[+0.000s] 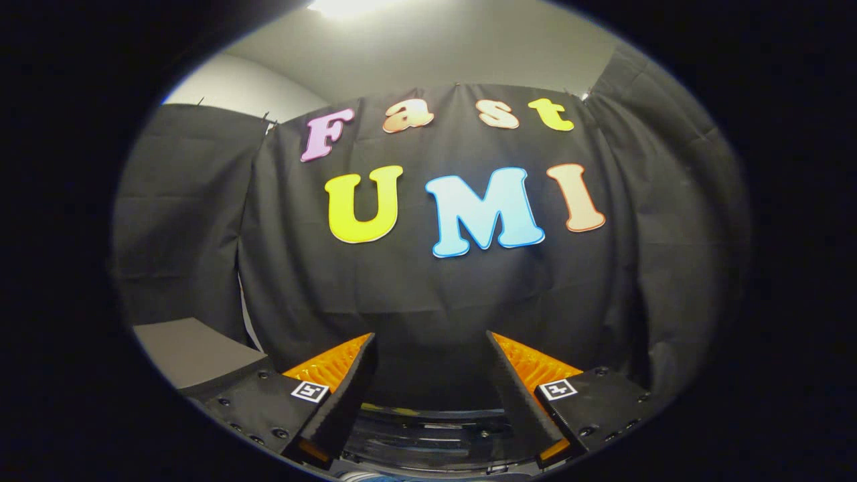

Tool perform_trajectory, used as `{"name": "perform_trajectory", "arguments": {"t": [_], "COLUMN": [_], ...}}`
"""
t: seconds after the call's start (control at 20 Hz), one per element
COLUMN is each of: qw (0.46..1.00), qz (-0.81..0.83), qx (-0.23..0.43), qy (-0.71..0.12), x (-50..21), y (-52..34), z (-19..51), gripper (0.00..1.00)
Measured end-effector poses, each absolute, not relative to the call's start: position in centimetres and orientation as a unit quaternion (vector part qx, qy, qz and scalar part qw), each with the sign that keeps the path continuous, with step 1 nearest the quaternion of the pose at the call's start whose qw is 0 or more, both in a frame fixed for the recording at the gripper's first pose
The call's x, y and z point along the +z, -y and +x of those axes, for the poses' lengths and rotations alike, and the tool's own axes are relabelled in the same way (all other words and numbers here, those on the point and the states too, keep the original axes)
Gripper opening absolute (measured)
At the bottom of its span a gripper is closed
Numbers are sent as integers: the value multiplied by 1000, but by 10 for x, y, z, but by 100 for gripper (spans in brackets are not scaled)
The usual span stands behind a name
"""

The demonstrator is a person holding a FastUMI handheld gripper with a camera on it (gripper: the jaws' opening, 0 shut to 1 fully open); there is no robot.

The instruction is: Put the clothes into the washing machine and then close the washing machine lid.

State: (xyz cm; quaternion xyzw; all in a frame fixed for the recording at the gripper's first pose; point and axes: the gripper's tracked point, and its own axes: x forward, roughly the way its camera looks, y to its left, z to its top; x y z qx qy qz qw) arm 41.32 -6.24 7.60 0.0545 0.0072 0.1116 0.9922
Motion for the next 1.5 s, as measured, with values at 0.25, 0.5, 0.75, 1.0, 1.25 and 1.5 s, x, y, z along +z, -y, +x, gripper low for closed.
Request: {"name": "perform_trajectory", "arguments": {"t": [0.25, 0.5, 0.75, 1.0, 1.25, 1.5], "qw": [990, 991, 991, 985, 989, 992], "qz": [52, 38, 36, -15, 12, 38], "qx": [108, 121, 124, 148, 141, 120], "qy": [-78, -43, -41, -86, -47, -21], "x": [26, 39, 14, -59, -37, -19], "y": [33, 32, 42, 40, 39, 32], "z": [412, 406, 310, 202, 169, 146], "gripper": [98, 99, 98, 98, 99, 100]}}
